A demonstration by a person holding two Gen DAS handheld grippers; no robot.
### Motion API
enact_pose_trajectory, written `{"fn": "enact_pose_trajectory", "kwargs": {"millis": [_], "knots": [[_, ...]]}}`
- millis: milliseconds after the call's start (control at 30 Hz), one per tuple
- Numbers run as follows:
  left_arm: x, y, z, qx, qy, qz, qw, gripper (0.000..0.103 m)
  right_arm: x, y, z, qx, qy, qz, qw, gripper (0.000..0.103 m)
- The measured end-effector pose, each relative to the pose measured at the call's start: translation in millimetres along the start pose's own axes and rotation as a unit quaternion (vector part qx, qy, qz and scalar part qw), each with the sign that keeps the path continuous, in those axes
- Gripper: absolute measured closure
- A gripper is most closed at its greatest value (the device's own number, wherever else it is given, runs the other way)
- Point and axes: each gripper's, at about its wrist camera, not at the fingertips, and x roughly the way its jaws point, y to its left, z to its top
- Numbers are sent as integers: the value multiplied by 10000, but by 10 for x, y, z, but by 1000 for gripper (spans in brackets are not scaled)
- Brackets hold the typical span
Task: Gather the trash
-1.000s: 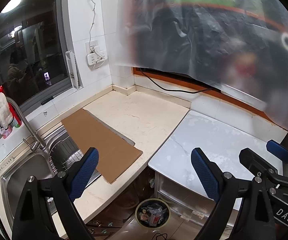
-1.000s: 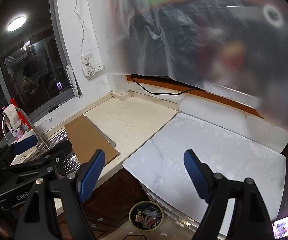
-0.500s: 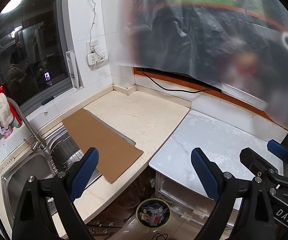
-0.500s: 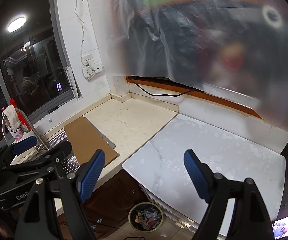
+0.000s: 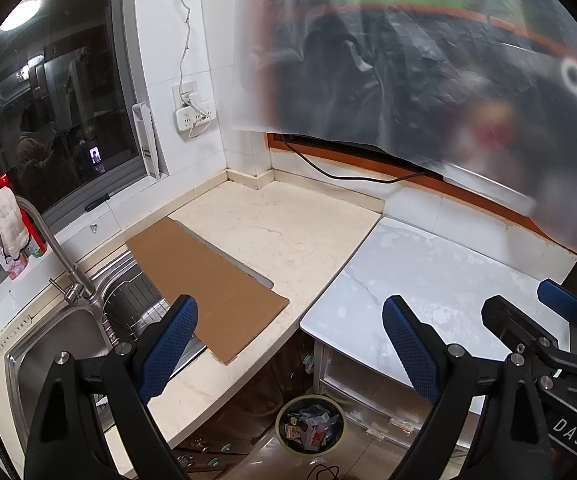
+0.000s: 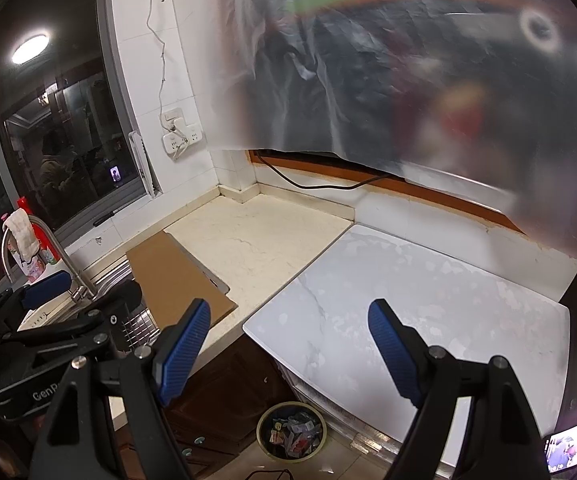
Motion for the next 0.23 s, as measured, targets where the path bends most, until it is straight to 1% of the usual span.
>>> {"fn": "enact_pose_trajectory", "kwargs": {"millis": [233], "knots": [[4,28,-44,59,87,-45,9999,10,-2,20,-42,41,34,-45,10000,21]]}}
